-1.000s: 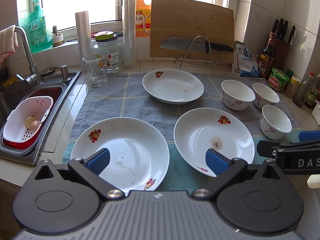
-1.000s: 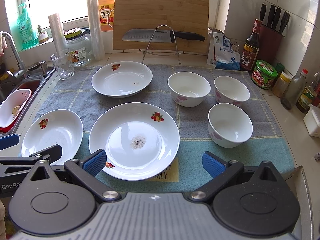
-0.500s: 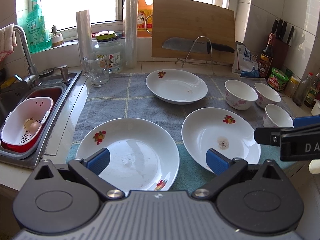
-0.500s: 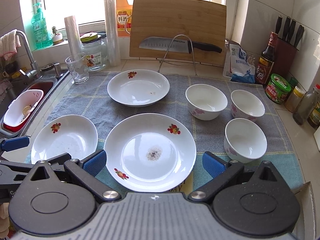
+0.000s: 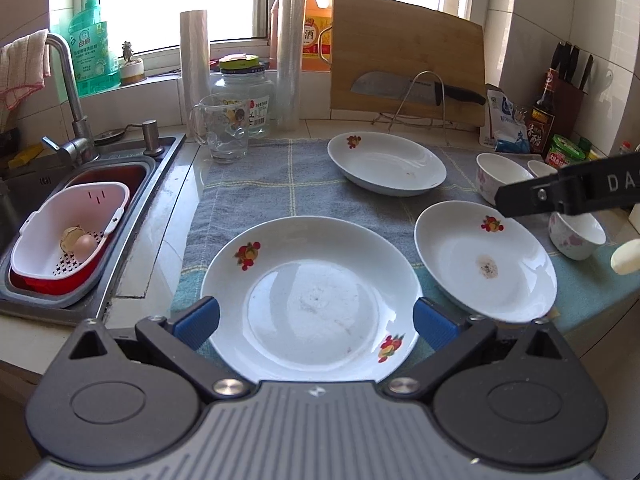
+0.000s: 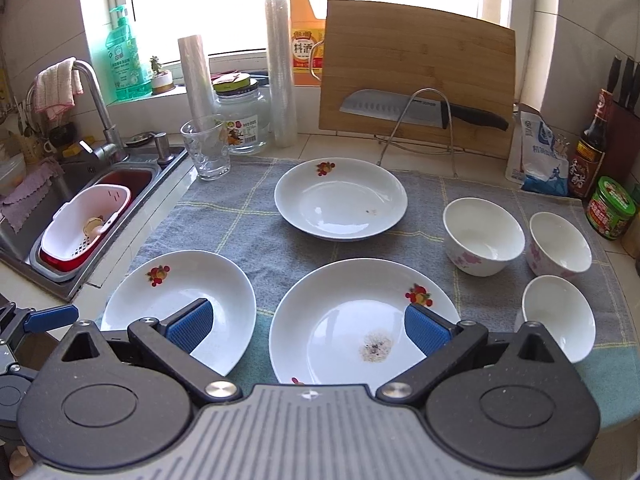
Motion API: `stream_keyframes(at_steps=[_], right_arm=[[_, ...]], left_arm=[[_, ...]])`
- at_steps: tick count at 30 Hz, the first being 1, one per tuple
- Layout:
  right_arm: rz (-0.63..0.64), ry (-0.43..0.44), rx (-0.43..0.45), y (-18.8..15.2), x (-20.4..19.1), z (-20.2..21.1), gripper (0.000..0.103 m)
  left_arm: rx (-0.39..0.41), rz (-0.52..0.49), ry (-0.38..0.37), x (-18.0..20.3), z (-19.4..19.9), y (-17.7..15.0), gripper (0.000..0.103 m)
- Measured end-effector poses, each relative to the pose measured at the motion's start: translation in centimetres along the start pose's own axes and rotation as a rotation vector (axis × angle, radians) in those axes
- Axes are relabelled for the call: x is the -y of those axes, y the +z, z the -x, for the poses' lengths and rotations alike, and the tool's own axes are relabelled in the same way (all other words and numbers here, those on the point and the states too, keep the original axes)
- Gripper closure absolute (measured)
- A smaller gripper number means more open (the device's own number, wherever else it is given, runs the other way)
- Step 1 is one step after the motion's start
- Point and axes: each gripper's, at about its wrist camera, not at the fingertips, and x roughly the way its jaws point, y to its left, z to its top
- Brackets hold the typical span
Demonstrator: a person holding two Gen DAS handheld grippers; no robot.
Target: Organize plates and bowls
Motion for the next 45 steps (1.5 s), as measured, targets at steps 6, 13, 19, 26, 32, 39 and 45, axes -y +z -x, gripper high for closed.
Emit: stream_keyframes(at_steps=[6,13,19,26,32,39,45], right_arm=[[0.086,0.079,-0.018,1.4,-1.9,-2.9,0.0],[0.174,0.247,-0.046,2.8,-3.5,-7.2,0.0],[0.23,0.367,-0.124,3.8,-3.6,-11.6,0.0],[0.282,0.481,-0.216,4.3,-3.9,-15.6,0.013],[0.349,0.543,-0.268,4.6,-4.5,-17.7,0.032],[0.371,0.629,-0.322,5.6,-4.1,-19.5,0.039],[0.384,0.727,-0.388,6.5,-3.5,-20.7,0.039]], left_arm=[[-0.032,0.009,0.042,-1.8,0.1,-1.9,0.001],[-0.059,0.009,0.032,-2.3,-0.2,-4.1,0.001],[-0.073,-0.027,0.029,-1.5,-2.0,-5.6,0.001],[-0.055,-0.082,0.038,-0.8,-3.7,-5.7,0.001],[-0.049,-0.117,0.035,-0.6,-4.5,-5.3,0.002],[-0.047,-0.146,0.007,-0.5,-5.0,-5.1,0.003],[-0.048,-0.165,-0.018,-0.7,-5.5,-4.9,0.003]])
